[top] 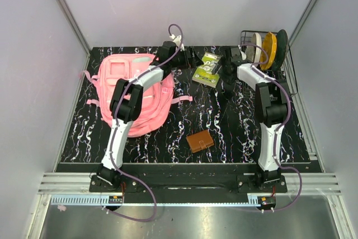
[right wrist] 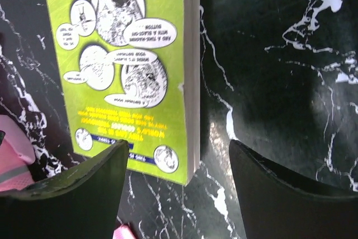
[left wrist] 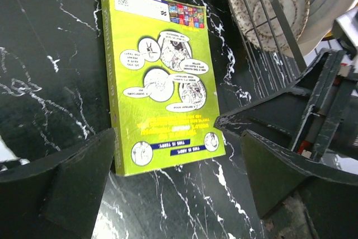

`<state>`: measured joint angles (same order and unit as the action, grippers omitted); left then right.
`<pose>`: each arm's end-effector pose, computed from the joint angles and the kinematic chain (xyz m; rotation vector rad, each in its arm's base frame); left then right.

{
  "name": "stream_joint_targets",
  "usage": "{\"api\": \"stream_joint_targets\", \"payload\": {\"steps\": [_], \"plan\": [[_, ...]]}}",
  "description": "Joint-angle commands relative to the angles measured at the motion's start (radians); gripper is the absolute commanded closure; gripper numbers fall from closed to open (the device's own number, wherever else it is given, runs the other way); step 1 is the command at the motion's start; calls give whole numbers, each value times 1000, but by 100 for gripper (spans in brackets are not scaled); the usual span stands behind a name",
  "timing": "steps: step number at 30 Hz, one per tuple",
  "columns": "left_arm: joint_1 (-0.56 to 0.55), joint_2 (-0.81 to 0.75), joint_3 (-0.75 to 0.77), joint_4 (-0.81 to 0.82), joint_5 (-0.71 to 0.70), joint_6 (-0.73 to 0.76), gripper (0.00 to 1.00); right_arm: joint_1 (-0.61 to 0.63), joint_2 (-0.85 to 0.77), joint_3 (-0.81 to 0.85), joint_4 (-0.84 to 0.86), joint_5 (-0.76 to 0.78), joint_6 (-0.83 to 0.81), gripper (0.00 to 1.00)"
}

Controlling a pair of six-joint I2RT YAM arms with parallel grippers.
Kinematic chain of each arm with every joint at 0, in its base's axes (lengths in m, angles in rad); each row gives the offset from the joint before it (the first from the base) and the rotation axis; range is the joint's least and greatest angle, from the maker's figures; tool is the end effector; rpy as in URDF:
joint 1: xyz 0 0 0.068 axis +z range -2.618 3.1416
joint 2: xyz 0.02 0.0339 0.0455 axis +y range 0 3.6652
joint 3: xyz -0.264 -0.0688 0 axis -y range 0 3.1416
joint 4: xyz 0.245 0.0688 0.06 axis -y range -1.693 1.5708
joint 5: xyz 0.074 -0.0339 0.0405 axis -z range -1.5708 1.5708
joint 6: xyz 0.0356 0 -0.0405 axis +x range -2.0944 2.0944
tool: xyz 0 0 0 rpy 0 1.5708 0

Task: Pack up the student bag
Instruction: Move the book to the center of the board.

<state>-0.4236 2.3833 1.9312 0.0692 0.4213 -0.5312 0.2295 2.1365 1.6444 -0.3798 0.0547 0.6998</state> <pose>0.5018 -0.2422 0.2022 0.1848 2.0569 -1.0224 0.4642 0.1065 0.1896 0.5998 2.3979 0.3432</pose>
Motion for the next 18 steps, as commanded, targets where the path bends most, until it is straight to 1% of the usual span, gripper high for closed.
{"api": "stream_joint_targets", "payload": {"steps": [1,3,6,9,11,16,18], "plan": [[6,79,120,101,102,-98,2,-16,57,66,35,-52,-22,23],[6,117,153,89,108,-111,4,-30,78,84,35,-81,-17,27],[8,137,140,92,108,-122,4,-39,95,84,58,-124,-20,35],[9,158,126,74,112,-125,4,-39,108,72,64,-151,-14,36],[8,166,102,70,106,-133,7,-39,111,43,79,-173,-8,37],[8,169,51,99,134,-168,11,-39,92,-35,151,-228,3,44],[8,166,25,109,146,-177,14,-39,88,-57,157,-240,3,46]]}}
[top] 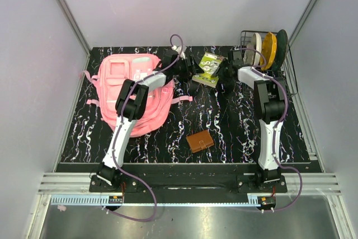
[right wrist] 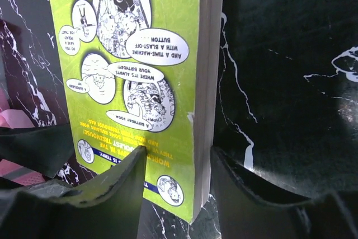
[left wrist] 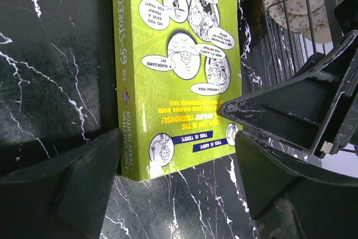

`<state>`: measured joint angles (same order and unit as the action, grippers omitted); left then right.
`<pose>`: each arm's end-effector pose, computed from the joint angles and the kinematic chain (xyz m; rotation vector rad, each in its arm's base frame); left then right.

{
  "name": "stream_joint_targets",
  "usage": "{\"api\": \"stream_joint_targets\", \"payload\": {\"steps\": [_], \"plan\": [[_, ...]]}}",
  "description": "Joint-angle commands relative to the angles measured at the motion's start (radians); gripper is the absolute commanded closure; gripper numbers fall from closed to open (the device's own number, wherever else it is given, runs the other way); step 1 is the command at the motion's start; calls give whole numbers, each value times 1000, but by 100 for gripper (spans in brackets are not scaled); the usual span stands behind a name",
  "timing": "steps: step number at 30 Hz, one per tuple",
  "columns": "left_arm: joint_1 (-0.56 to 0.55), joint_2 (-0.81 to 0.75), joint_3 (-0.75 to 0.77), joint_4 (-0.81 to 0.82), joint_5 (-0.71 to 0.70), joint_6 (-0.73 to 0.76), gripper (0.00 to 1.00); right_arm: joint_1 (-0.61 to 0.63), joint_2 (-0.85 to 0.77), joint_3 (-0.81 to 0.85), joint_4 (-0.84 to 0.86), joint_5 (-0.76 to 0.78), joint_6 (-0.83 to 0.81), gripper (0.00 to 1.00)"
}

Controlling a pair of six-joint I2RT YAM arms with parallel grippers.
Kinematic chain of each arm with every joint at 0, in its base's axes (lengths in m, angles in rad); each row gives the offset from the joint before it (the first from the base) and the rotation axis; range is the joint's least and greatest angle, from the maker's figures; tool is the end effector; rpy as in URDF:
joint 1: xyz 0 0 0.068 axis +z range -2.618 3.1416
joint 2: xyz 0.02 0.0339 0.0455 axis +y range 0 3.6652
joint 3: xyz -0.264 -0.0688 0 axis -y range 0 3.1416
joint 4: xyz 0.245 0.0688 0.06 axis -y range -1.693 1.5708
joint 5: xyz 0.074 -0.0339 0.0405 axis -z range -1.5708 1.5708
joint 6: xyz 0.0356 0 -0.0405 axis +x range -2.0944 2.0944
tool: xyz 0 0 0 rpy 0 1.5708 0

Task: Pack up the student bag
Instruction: Move the book to the center of the board.

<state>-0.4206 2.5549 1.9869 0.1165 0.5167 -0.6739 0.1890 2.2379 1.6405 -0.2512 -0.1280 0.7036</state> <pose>0.5160 -0.2501 0.1326 0.0814 2.1752 -1.1846 0.4823 0.0969 0.1507 0.5749 2.4213 0.5494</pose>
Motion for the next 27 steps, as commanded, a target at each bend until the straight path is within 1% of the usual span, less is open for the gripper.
{"api": "stream_joint_targets", "payload": {"steps": [1,2,3,4,5,7,8,10,11,12,13,14,18,19,21,22,24,25,27], "plan": [[3,-10,-43,67,58,-39,17,3,-15,-59,38,-86,-4,52],[0,-21,-72,83,59,-44,18,4,-18,-77,47,-100,-6,56],[0,-27,-85,86,65,-44,22,4,-27,-90,58,-113,-3,59],[-1,-33,-97,87,72,-46,25,9,-32,-100,73,-122,-3,70],[-6,-48,-118,89,75,-44,28,15,-38,-119,76,-124,0,74],[-14,-74,-152,84,74,-32,33,23,-66,-145,90,-136,0,80],[-21,-84,-164,75,71,-27,35,30,-89,-174,96,-136,4,84],[-27,-114,-200,55,56,-12,44,35,-119,-230,119,-133,8,87],[-33,-128,-217,40,48,-9,47,39,-148,-251,128,-133,13,92],[-37,-143,-241,38,42,-13,49,44,-161,-267,141,-133,14,95],[-38,-181,-297,41,30,-19,54,49,-175,-296,142,-142,13,98],[-43,-203,-328,48,20,-26,55,53,-204,-313,144,-145,13,99],[-73,-326,-482,40,-30,-23,56,93,-289,-410,142,-128,2,99],[-89,-370,-534,38,-30,-10,56,99,-308,-450,138,-119,-1,99],[-104,-413,-579,5,-34,32,56,110,-374,-497,116,-93,-3,100],[-119,-456,-629,-1,-41,45,55,113,-398,-558,116,-93,0,99],[-135,-504,-687,-8,-67,59,52,112,-481,-628,122,-82,14,100],[-151,-547,-736,-6,-70,65,51,113,-510,-693,128,-84,25,99],[-171,-605,-783,-23,-93,72,46,115,-598,-758,136,-96,25,99]]}}
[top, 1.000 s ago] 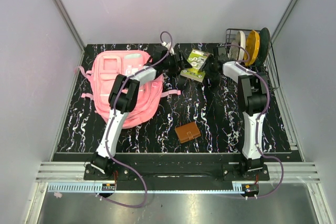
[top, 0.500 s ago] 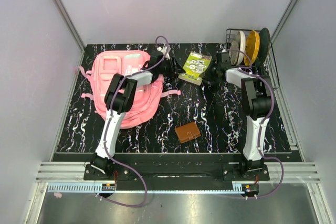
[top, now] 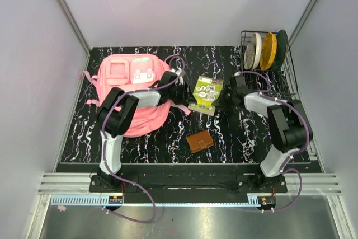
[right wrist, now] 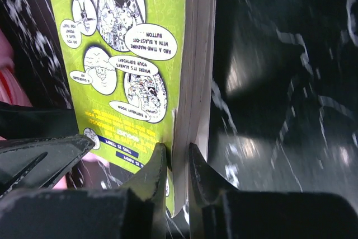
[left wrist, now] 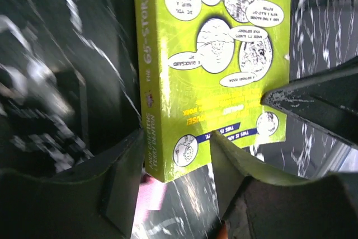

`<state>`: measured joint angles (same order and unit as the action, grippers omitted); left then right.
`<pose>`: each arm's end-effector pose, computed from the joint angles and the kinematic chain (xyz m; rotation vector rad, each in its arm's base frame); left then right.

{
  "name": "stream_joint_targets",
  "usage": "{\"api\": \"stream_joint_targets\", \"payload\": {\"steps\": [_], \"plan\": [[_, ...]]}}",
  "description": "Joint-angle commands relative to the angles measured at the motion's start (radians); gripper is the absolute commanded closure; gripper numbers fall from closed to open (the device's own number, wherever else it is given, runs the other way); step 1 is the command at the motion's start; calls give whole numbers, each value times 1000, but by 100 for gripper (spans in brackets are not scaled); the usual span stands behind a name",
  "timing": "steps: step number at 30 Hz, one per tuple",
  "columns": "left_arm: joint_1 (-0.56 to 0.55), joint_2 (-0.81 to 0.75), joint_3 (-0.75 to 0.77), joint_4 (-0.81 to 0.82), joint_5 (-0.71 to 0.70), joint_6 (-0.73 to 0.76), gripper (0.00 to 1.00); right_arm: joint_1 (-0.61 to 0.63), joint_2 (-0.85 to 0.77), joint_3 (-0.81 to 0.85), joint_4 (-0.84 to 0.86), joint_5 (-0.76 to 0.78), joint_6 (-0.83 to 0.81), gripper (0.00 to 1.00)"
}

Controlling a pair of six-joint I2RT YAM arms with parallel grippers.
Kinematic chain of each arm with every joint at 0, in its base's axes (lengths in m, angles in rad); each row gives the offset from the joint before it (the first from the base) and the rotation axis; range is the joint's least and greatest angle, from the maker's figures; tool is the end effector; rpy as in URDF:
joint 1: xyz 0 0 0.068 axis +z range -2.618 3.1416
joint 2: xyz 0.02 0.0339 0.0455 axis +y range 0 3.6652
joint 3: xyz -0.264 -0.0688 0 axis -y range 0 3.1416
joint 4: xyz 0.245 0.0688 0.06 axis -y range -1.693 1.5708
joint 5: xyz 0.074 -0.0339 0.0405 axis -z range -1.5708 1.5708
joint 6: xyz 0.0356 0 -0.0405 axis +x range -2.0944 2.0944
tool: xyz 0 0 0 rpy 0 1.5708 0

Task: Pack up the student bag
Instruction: Move the book to the center of the board, then pick up the book from the center of the board.

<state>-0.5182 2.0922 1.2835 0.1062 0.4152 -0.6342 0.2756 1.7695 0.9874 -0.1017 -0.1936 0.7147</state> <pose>0.3798 -0.2331 0.1378 0.0959 2.4352 -1.0411 0.3420 0.1038 0.1580 0.4688 2.5075 0.6511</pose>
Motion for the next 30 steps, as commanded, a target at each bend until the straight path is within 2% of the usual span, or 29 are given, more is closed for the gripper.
{"api": "stream_joint_targets", "payload": {"steps": [1,3,5,7,8,11,16,23,30], "plan": [[-91,-162,-116,-29,4,36,44,28,-157,-171,-12,-36,15,99],[-112,-205,-157,-36,-39,50,36,31,-234,-231,-3,-44,11,99],[-134,-259,-197,-46,-73,59,31,31,-287,-292,-12,-49,-14,91],[-137,-291,-217,-37,-102,62,26,33,-314,-326,-35,-50,-26,77],[-138,-293,-216,-37,-105,62,25,33,-332,-332,-41,-52,-29,66],[-135,-274,-176,-56,-115,73,24,33,-361,-340,-53,-43,-26,43],[-135,-244,-102,-83,-125,83,23,31,-361,-294,-67,32,-8,27],[-137,-167,-18,-102,-99,119,23,28,-237,-201,-47,31,-8,27],[-137,-139,-67,-62,-82,67,24,25,-150,-184,-9,23,12,39]]}}
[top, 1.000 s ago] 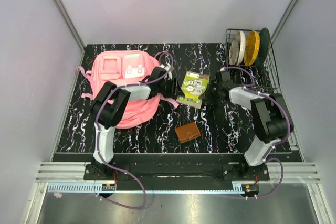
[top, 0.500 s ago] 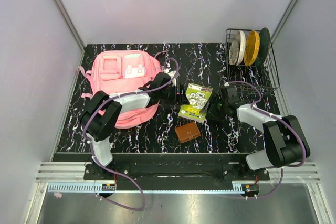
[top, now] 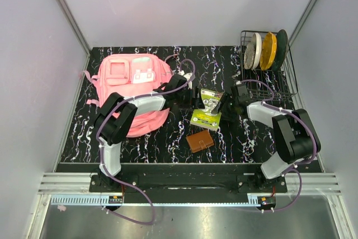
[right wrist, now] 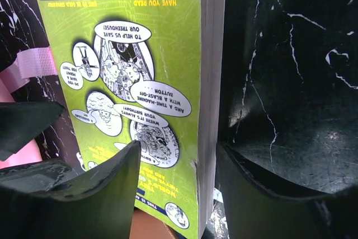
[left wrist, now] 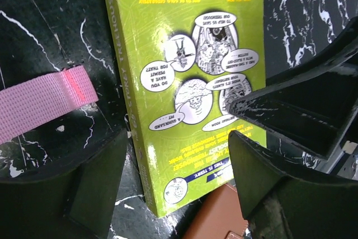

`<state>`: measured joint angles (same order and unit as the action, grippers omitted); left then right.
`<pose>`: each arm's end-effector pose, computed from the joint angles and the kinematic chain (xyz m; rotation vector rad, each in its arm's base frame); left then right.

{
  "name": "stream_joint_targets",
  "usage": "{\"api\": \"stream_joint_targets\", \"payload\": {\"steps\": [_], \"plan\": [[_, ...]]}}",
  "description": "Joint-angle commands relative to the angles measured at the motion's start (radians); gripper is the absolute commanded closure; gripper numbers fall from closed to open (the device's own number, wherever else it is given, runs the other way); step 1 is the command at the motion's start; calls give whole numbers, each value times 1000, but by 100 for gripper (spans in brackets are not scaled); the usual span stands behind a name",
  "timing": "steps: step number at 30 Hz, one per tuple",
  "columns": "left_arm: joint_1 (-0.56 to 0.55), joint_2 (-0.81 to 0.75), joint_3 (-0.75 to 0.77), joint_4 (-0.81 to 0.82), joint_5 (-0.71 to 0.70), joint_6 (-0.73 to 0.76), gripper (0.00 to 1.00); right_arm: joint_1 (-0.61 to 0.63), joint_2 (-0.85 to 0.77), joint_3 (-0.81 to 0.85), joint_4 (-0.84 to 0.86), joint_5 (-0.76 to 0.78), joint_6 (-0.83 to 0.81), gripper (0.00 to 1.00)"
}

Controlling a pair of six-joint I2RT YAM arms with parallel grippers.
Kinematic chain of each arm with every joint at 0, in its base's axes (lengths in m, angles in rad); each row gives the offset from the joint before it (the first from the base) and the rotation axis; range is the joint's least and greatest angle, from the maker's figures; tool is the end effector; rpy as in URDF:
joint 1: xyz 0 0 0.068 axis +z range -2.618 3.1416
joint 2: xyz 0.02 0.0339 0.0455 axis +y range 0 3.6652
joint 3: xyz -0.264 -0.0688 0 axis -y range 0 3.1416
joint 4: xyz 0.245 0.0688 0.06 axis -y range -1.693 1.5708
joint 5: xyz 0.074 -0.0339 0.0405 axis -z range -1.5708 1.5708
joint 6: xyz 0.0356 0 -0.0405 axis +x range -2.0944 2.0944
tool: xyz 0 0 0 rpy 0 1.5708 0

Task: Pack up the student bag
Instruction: Pick up the book from the center of the board.

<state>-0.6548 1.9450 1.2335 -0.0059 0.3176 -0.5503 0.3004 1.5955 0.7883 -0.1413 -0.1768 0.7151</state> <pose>0.3283 -0.2661 0.1738 0.3050 2.4283 -0.9510 0.2874 0.0956 0.1533 0.4654 2.5742 0.6114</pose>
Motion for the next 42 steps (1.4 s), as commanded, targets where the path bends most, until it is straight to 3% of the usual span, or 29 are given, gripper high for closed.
{"api": "stream_joint_targets", "payload": {"steps": [1,4,5,8,9,11,13,14,15,17,20,22,23,25,29,34,42], "plan": [[-2,9,-23,67,20,-22,24,0,27,11,42,4,17,41],[-2,28,-34,104,50,-40,24,0,44,-3,63,-12,24,48],[0,34,-35,115,58,-48,24,0,47,-7,72,-13,27,56],[-5,57,-37,139,95,-60,26,2,54,-29,106,-36,47,63],[-6,64,-37,144,109,-59,27,0,54,-40,117,-52,50,69],[-14,62,-46,159,103,-66,33,2,44,-53,162,-65,66,73],[-23,45,-74,190,100,-74,33,0,23,-67,177,-87,76,93],[-25,42,-75,193,104,-77,34,0,15,-73,204,-99,75,97],[-29,39,-78,196,110,-77,34,0,5,-89,218,-121,78,96],[-35,35,-80,207,112,-79,35,0,-26,-104,255,-136,92,79],[-46,34,-75,208,113,-79,36,0,-51,-115,264,-150,109,65],[-52,35,-71,207,113,-80,37,0,-54,-110,264,-156,110,72],[-52,35,-69,207,113,-82,38,0,-55,-110,256,-155,110,86],[-57,25,-74,205,112,-82,38,0,-65,-110,252,-145,103,100],[-57,-68,-68,133,91,-27,35,0,-121,-116,215,-130,78,100],[-46,-188,-69,38,-26,30,19,0,-262,-144,206,-132,47,100],[24,-288,-95,76,-14,7,12,0,-442,-176,184,-155,44,100]]}}
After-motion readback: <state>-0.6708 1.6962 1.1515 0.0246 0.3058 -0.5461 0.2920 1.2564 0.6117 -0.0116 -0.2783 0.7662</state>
